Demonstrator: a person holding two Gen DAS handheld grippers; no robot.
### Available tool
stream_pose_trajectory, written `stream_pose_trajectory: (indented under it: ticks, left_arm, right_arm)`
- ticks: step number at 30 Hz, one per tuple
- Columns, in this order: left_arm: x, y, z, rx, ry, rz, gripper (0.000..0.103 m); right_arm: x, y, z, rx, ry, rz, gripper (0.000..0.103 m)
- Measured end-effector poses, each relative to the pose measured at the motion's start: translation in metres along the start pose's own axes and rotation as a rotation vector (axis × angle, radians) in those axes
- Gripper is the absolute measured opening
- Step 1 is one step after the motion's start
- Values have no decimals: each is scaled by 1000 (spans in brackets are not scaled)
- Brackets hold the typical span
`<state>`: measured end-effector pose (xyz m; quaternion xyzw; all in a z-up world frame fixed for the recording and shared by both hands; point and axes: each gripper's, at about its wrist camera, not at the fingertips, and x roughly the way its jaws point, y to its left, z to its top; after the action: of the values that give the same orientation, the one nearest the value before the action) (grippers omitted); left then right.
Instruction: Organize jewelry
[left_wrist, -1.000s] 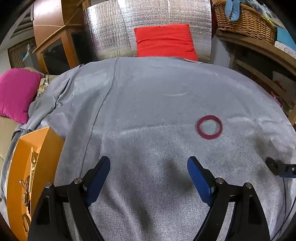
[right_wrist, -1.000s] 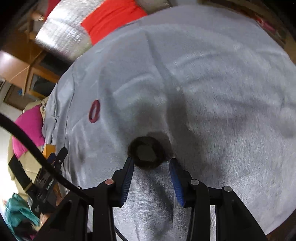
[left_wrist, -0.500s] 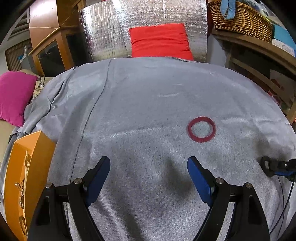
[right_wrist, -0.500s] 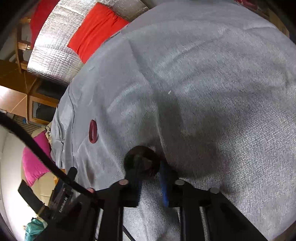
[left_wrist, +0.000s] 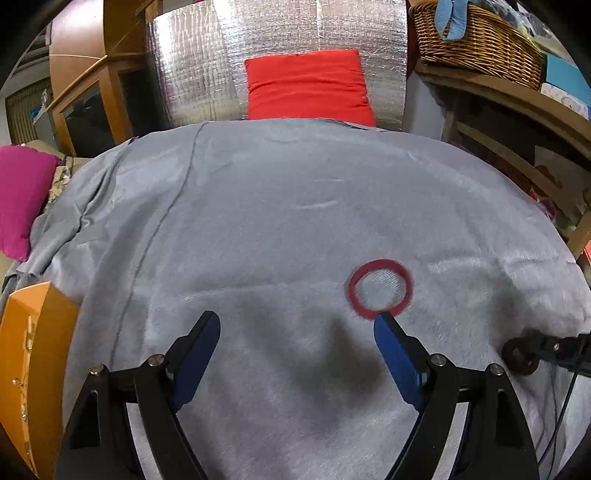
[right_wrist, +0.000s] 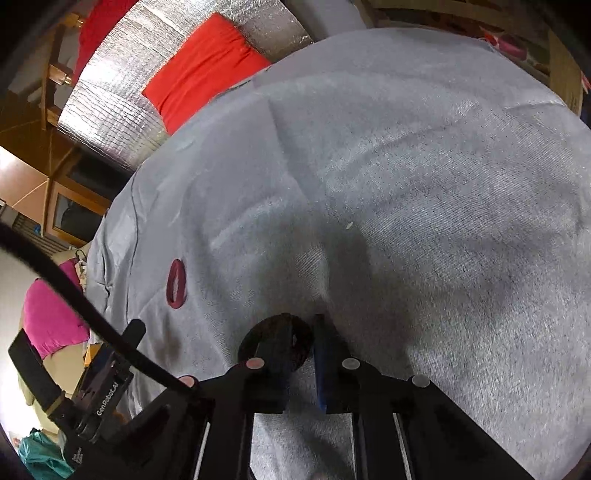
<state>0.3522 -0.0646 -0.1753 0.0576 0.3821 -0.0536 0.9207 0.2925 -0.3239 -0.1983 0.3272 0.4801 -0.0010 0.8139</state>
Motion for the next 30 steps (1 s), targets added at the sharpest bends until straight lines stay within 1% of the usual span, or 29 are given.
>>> stream_pose_trajectory:
  ticks: [5,9,15,20,24,26,27,28,29,30]
  left_arm:
    - [15,-14,5,12,14,-33,86]
    - [31,-22,8,-6,54,-59,86]
    - [49,-27,7,-6,91,-55,86]
    - [54,-29,12,-15,83,-47,86]
    - [59,-28,16,-33,74,-55,85]
    - [59,-27,16,-39,72,-74,68]
    - [59,-28,16,-37,71,-76,49]
    - [57,-29,16,-30,65,-75,39]
    - [55,-31,15,-20,60,-77,35]
    - [54,-31,14,-16,60,-84,23]
  right_arm:
    - [3,-6,6,17,24,32,12]
    - [5,-15,7,51,39,66,13]
    - [6,-17,5,45,51,85,13]
    - [6,-17,4,23,45,92,13]
    - [6,-16,3,-7,49,95,13]
    - [6,-16,2,-4,51,100,13]
    - [6,-16,2,-6,50,99,13]
    - [6,-15,1,-9,48,93,13]
    - [5,-14,0,-13,46,88,13]
    - [5,-12,-1,-19,43,81,13]
